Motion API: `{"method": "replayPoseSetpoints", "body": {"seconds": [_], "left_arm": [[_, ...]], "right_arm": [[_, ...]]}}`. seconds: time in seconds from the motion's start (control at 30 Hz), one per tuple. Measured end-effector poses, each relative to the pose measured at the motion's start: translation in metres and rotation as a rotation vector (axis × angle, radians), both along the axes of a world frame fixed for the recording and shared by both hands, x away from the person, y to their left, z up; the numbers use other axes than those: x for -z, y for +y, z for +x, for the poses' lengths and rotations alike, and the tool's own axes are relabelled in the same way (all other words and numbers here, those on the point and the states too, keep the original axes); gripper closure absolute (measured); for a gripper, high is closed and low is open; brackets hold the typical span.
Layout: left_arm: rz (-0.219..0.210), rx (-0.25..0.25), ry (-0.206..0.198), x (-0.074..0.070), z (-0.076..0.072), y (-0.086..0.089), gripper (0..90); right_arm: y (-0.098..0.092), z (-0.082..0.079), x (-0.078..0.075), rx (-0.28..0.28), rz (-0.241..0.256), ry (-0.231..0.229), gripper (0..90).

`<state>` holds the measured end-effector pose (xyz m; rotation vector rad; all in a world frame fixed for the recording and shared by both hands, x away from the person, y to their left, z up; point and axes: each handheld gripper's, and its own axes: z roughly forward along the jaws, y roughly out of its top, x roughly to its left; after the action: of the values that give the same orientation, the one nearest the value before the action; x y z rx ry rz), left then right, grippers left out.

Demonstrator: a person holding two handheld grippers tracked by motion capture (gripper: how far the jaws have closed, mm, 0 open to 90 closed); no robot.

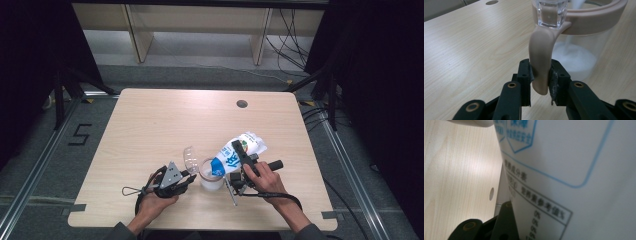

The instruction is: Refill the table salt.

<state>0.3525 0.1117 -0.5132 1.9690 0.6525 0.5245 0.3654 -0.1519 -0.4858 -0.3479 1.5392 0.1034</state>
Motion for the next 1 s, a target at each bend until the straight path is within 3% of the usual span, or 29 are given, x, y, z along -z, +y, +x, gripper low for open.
{"method": "replayPoseSetpoints", "body": {"seconds": [0.17, 0.27, 0.33, 1.0], "left_arm": [[-0.001, 0.000, 0.000, -0.0001, 0.0000, 0.0000, 72.5], [-0.001, -0.004, 0.000, -0.0001, -0.0001, 0.0000, 72.4], [-0.015, 0.000, 0.001, 0.0003, 0.0000, -0.0005, 72.4], [-0.016, -0.002, 0.002, 0.0003, -0.0001, -0.0006, 72.1]], "right_arm": [[0.0008, 0.0007, 0.0025, -0.018, 0.009, 0.007, 71.4], [0.0014, 0.0003, -0.0010, -0.019, -0.056, -0.005, 72.0], [0.0015, -0.0010, -0.0022, -0.003, -0.073, -0.011, 72.3], [0.0012, -0.0008, -0.0027, -0.022, -0.061, -0.021, 74.6]]}}
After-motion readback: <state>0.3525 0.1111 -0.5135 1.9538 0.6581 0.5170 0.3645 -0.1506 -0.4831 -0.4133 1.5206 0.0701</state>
